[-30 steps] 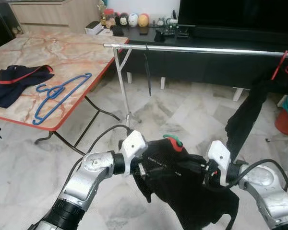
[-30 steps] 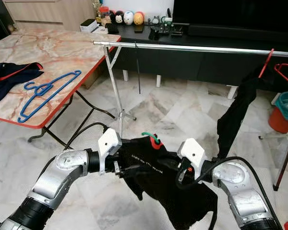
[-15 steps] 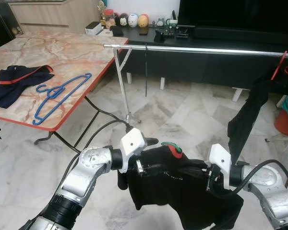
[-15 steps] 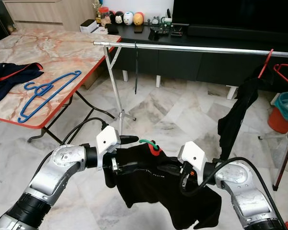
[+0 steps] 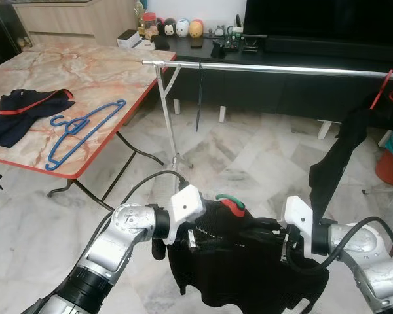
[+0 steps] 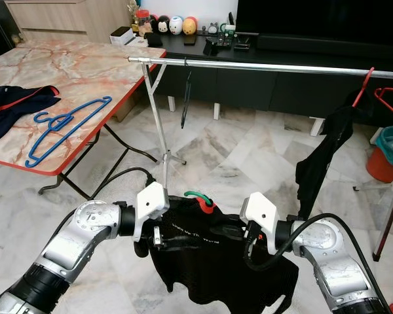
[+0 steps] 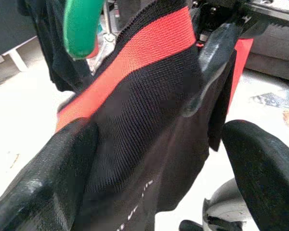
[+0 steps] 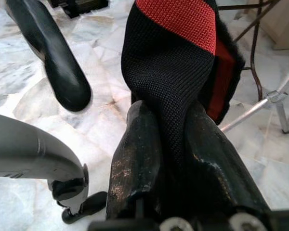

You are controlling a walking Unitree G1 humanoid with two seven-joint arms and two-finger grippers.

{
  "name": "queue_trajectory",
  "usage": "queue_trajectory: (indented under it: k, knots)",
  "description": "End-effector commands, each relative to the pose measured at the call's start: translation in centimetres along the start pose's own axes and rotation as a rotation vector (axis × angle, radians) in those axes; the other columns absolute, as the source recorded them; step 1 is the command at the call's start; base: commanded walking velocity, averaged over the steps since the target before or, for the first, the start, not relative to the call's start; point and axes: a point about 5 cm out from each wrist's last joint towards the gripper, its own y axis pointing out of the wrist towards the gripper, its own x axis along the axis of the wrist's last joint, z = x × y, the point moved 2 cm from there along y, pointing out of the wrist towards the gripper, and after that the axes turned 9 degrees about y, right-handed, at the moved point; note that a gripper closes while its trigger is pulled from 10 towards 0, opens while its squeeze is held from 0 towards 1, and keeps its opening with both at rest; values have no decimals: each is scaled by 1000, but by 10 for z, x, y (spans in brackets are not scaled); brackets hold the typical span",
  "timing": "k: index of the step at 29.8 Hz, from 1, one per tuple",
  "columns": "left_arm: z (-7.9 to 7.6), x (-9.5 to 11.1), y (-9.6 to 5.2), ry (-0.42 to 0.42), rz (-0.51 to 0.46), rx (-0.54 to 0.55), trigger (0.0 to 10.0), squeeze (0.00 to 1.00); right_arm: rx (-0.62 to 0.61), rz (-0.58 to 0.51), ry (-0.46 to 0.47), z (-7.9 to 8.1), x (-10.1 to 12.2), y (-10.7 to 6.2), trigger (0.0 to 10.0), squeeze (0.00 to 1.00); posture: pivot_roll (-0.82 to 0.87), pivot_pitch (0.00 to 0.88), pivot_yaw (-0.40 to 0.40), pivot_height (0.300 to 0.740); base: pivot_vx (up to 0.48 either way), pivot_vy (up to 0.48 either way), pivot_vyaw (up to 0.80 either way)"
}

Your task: Hang hanger

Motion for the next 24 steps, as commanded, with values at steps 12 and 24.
queue_trajectory:
  k: [12,24]
  knots:
    - [-5,-6,7,17,42,-53,1804,0,66,-71,-41,12,18,6,10000,0,25,0,36,740,0,0,0]
    - [-10,-6,4,25,48,-110,0,0,68,-68,-43,11,18,8,10000,0,28,0,36,740,0,0,0]
